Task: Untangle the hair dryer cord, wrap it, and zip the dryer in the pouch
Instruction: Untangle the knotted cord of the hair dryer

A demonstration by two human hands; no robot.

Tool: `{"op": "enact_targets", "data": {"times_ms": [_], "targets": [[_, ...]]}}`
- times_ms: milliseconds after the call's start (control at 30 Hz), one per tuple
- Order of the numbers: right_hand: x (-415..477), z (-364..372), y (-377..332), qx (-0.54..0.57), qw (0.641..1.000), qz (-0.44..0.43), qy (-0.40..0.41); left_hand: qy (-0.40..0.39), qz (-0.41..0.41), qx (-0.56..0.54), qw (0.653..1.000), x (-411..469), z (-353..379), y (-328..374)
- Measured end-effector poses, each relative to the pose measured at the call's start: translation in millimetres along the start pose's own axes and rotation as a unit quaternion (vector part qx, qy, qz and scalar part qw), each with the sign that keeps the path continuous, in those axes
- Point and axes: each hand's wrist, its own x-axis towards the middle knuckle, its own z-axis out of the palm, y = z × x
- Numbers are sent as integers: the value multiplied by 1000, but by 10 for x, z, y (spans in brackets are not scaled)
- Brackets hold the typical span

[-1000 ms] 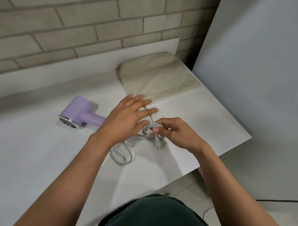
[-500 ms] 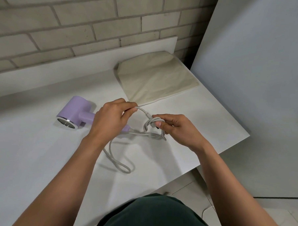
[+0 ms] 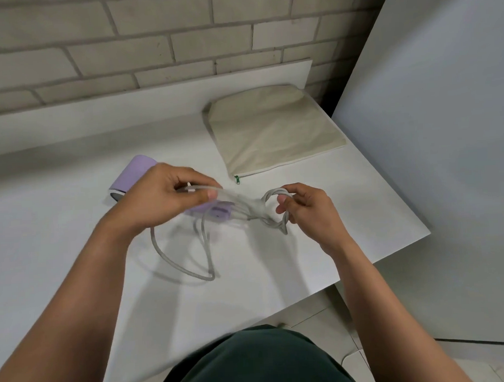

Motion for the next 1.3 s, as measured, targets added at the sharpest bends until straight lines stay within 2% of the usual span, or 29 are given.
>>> {"op": "enact_targets", "data": {"times_ms": [67, 133, 267, 400, 533, 600, 700, 800, 867, 967, 1067, 1200, 1233, 1300], "targets": [[10, 7, -23, 10, 1000, -6, 13, -72, -6, 39, 997, -41, 39, -27], [9, 3, -45, 14, 999, -23, 20, -105, -11, 89, 990, -53, 141, -83], [-13, -45, -88, 29, 998, -61, 15, -102, -5, 176, 979, -31, 408, -191], [-41, -94, -78, 22, 995, -97, 26, -140, -30, 199, 969, -25, 673, -274], [-80, -120, -35, -3, 983, -173, 59, -135, -40, 224, 964, -91, 955, -314], [-91, -133, 0, -10, 979, -193, 59, -150, -46, 276, 948, -133, 1054, -344], [-96, -141, 83, -25, 980, -191, 48, -206, -11, 350, 914, -184, 1062, -274], [-97, -136, 172, -23, 981, -190, 40, -281, -4, 302, 911, -241, 868, -94], [-96, -130, 218, -22, 979, -200, 41, -301, -2, 258, 918, -269, 685, 6], [-87, -125, 245, -23, 975, -217, 44, -261, -23, 122, 957, -289, 481, 119], [-60, -132, 236, -20, 972, -228, 45, -128, -41, -7, 991, -216, 427, 152], [-35, -151, 200, -8, 971, -236, 39, 39, -49, 27, 998, 34, 496, -9], [-32, -154, 185, -2, 971, -238, 36, 54, -51, 36, 997, 99, 522, -46], [-29, -161, 162, 12, 970, -241, 35, 33, -45, 71, 996, 212, 584, -78]]}}
